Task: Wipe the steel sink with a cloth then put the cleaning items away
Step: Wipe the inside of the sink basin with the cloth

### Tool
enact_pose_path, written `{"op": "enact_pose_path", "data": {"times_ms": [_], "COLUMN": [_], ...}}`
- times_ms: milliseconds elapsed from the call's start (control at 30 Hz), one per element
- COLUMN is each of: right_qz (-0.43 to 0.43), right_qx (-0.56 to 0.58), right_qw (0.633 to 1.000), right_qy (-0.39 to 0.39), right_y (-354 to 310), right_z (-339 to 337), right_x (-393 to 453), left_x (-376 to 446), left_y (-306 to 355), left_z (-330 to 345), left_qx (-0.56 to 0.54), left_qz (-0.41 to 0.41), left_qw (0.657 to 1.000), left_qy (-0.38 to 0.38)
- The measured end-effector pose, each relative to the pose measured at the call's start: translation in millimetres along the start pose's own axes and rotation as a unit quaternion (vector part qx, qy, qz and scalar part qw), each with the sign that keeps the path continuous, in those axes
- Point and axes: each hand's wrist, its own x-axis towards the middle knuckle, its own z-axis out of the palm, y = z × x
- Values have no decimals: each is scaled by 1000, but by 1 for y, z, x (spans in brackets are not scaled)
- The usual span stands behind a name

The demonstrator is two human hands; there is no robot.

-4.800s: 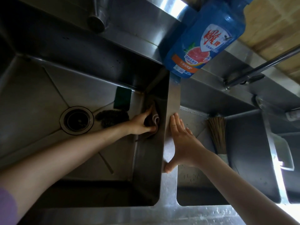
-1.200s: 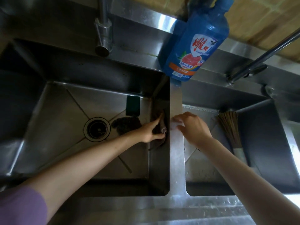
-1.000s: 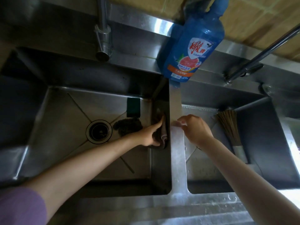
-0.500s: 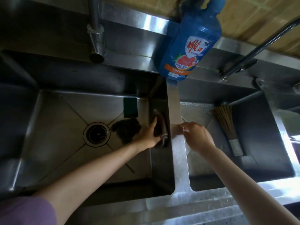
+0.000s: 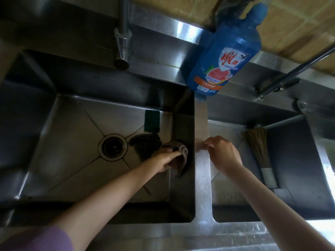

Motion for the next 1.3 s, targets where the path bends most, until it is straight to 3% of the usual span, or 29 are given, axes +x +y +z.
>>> {"op": "enact_pose_path", "data": {"times_ms": [267,333,433,567,600,767,833,1000,1133,1200,1300], "right_qz": [-54,-35,0,2,20,106,97,10,22,39,43], "right_qx": [60,125,255,283,318,557,586,551,562,556,560], "right_qw": [996,991,967,954,936,751,717,756,790,803,797], "right_qy": [31,25,-5,-103,-151,-339,-364,-353,-244,-212,-222], "right_y": [-22,-34,-55,-83,-88,-106,-111,-133,-152,-158,-165], "right_z": [4,5,10,29,33,53,62,87,113,117,117], "right_x": [14,19,27,41,42,27,22,15,16,16,15], "left_x": [-35,-45,-59,-71,-73,-78,-82,-82,-80,-78,-75], "left_y": [6,7,8,7,7,7,7,6,8,8,7], "left_z": [-22,-31,-45,-63,-66,-85,-90,-116,-132,-139,-152], "left_qx": [-1,2,11,-14,-23,-2,-15,-47,35,66,91], "left_qz": [33,46,61,76,82,134,148,118,90,87,96], "left_qw": [999,999,998,997,996,990,986,983,974,974,974], "left_qy": [-1,2,19,20,17,36,73,136,205,198,182]}}
